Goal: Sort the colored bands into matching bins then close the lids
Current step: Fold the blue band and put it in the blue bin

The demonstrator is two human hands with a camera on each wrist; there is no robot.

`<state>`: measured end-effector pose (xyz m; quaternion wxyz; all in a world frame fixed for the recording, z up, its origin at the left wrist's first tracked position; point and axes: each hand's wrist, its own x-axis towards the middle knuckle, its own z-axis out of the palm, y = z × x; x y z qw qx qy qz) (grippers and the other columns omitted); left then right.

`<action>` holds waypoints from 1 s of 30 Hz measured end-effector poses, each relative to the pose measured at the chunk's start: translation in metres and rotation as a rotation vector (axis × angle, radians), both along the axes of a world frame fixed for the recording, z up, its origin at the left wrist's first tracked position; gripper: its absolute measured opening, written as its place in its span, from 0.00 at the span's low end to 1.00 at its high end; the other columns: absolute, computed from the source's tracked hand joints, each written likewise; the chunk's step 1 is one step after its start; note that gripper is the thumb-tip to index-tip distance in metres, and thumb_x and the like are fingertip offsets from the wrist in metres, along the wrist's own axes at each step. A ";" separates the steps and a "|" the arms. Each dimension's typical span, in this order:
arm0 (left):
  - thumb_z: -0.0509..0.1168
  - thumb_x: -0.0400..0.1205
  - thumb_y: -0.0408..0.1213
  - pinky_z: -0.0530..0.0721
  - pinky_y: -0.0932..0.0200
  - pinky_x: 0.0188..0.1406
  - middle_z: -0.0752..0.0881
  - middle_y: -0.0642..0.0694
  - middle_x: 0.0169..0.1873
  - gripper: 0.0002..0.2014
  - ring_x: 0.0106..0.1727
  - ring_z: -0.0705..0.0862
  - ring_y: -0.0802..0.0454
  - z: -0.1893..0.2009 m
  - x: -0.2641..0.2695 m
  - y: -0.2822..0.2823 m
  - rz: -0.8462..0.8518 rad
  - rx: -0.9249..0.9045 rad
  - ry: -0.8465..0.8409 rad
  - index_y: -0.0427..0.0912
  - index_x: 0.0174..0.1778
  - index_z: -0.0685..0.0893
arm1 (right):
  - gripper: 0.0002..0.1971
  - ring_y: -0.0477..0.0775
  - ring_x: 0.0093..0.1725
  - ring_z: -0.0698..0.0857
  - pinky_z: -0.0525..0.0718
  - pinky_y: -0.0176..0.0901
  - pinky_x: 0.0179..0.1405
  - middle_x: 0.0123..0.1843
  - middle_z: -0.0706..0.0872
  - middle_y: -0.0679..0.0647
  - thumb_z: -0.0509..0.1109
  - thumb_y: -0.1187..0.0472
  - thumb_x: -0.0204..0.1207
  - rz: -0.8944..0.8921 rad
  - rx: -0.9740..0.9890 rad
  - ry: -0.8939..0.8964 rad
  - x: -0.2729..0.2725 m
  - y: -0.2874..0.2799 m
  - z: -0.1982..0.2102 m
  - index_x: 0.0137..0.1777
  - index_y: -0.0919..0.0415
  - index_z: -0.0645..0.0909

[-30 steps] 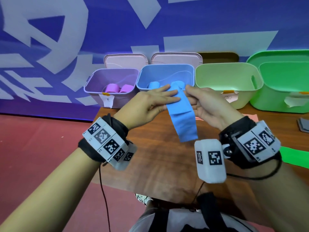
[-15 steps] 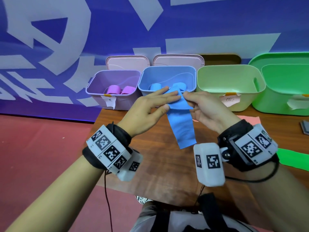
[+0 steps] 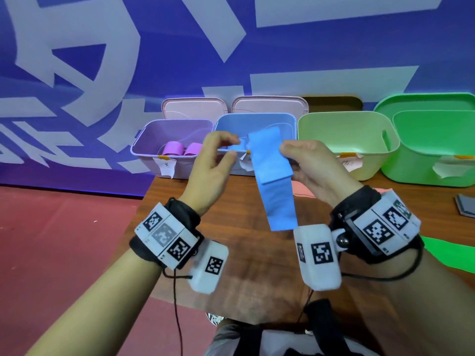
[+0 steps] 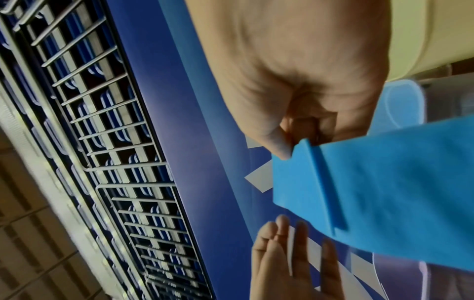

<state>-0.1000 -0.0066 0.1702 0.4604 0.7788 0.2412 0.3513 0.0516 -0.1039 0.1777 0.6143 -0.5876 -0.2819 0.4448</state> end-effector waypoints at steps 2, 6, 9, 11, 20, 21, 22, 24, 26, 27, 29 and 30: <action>0.60 0.80 0.43 0.76 0.60 0.58 0.81 0.57 0.47 0.03 0.52 0.79 0.60 0.006 0.013 0.003 0.051 -0.235 0.082 0.50 0.47 0.77 | 0.11 0.47 0.35 0.80 0.79 0.39 0.38 0.37 0.82 0.55 0.60 0.68 0.80 -0.019 0.042 -0.091 0.003 0.005 0.009 0.38 0.68 0.80; 0.54 0.86 0.46 0.76 0.60 0.57 0.85 0.58 0.49 0.10 0.52 0.81 0.61 0.019 0.033 -0.004 -0.049 -0.322 0.203 0.51 0.50 0.80 | 0.19 0.53 0.40 0.73 0.71 0.46 0.42 0.39 0.76 0.58 0.61 0.60 0.74 -0.073 0.121 -0.265 0.001 0.017 0.030 0.46 0.82 0.75; 0.61 0.80 0.51 0.79 0.46 0.61 0.85 0.45 0.52 0.15 0.52 0.82 0.50 0.028 0.040 -0.012 0.003 -0.277 0.117 0.44 0.54 0.79 | 0.13 0.53 0.41 0.78 0.80 0.52 0.45 0.39 0.81 0.57 0.62 0.62 0.77 -0.090 0.177 -0.342 0.002 0.024 0.036 0.46 0.72 0.83; 0.61 0.81 0.45 0.81 0.41 0.58 0.85 0.40 0.51 0.14 0.49 0.83 0.46 0.033 0.045 -0.013 0.018 -0.276 0.079 0.40 0.56 0.78 | 0.10 0.49 0.43 0.80 0.82 0.52 0.49 0.40 0.84 0.54 0.62 0.66 0.78 -0.089 0.210 -0.416 0.003 0.025 0.038 0.47 0.66 0.86; 0.60 0.82 0.33 0.85 0.38 0.50 0.88 0.33 0.51 0.12 0.50 0.87 0.32 0.035 0.044 -0.006 -0.012 -0.220 0.086 0.41 0.61 0.79 | 0.09 0.42 0.40 0.82 0.78 0.32 0.35 0.45 0.87 0.52 0.65 0.61 0.80 -0.040 0.180 -0.385 0.012 0.027 0.045 0.57 0.60 0.82; 0.59 0.83 0.32 0.85 0.37 0.49 0.87 0.32 0.51 0.11 0.51 0.86 0.30 0.036 0.044 -0.006 -0.029 -0.210 0.101 0.42 0.61 0.78 | 0.10 0.39 0.38 0.82 0.76 0.31 0.33 0.44 0.86 0.47 0.66 0.59 0.79 -0.034 0.158 -0.383 0.014 0.028 0.049 0.59 0.57 0.81; 0.58 0.84 0.31 0.85 0.39 0.46 0.87 0.33 0.51 0.10 0.51 0.86 0.31 0.037 0.044 -0.005 -0.038 -0.199 0.118 0.42 0.61 0.77 | 0.10 0.37 0.36 0.81 0.76 0.30 0.31 0.43 0.86 0.45 0.68 0.58 0.78 -0.029 0.137 -0.397 0.017 0.030 0.052 0.58 0.56 0.80; 0.56 0.86 0.30 0.87 0.47 0.38 0.86 0.38 0.50 0.12 0.49 0.87 0.36 0.038 0.044 -0.002 -0.047 -0.184 0.161 0.42 0.63 0.75 | 0.08 0.36 0.30 0.79 0.74 0.28 0.28 0.40 0.85 0.47 0.70 0.60 0.77 -0.013 0.118 -0.460 0.021 0.033 0.058 0.54 0.58 0.81; 0.55 0.86 0.29 0.86 0.50 0.36 0.85 0.41 0.51 0.15 0.49 0.87 0.41 0.042 0.044 0.000 -0.072 -0.189 0.199 0.42 0.68 0.72 | 0.04 0.37 0.29 0.79 0.75 0.27 0.27 0.37 0.84 0.49 0.70 0.64 0.76 -0.006 0.122 -0.492 0.023 0.036 0.064 0.49 0.58 0.81; 0.55 0.86 0.28 0.86 0.49 0.39 0.85 0.41 0.50 0.16 0.48 0.87 0.44 0.045 0.044 0.000 -0.093 -0.201 0.204 0.41 0.70 0.71 | 0.04 0.39 0.32 0.81 0.77 0.30 0.31 0.37 0.84 0.50 0.70 0.66 0.76 -0.005 0.130 -0.477 0.025 0.038 0.066 0.47 0.57 0.81; 0.55 0.86 0.29 0.87 0.55 0.40 0.86 0.46 0.43 0.16 0.41 0.87 0.53 0.047 0.043 0.002 -0.133 -0.243 0.191 0.41 0.71 0.72 | 0.06 0.48 0.40 0.83 0.81 0.42 0.42 0.39 0.84 0.52 0.70 0.68 0.75 -0.008 0.148 -0.431 0.029 0.042 0.070 0.43 0.56 0.81; 0.56 0.86 0.30 0.86 0.61 0.36 0.86 0.49 0.42 0.15 0.38 0.87 0.58 0.048 0.043 0.002 -0.152 -0.273 0.188 0.42 0.69 0.74 | 0.07 0.50 0.41 0.83 0.81 0.45 0.45 0.40 0.85 0.53 0.69 0.69 0.75 -0.015 0.157 -0.416 0.030 0.043 0.072 0.42 0.56 0.81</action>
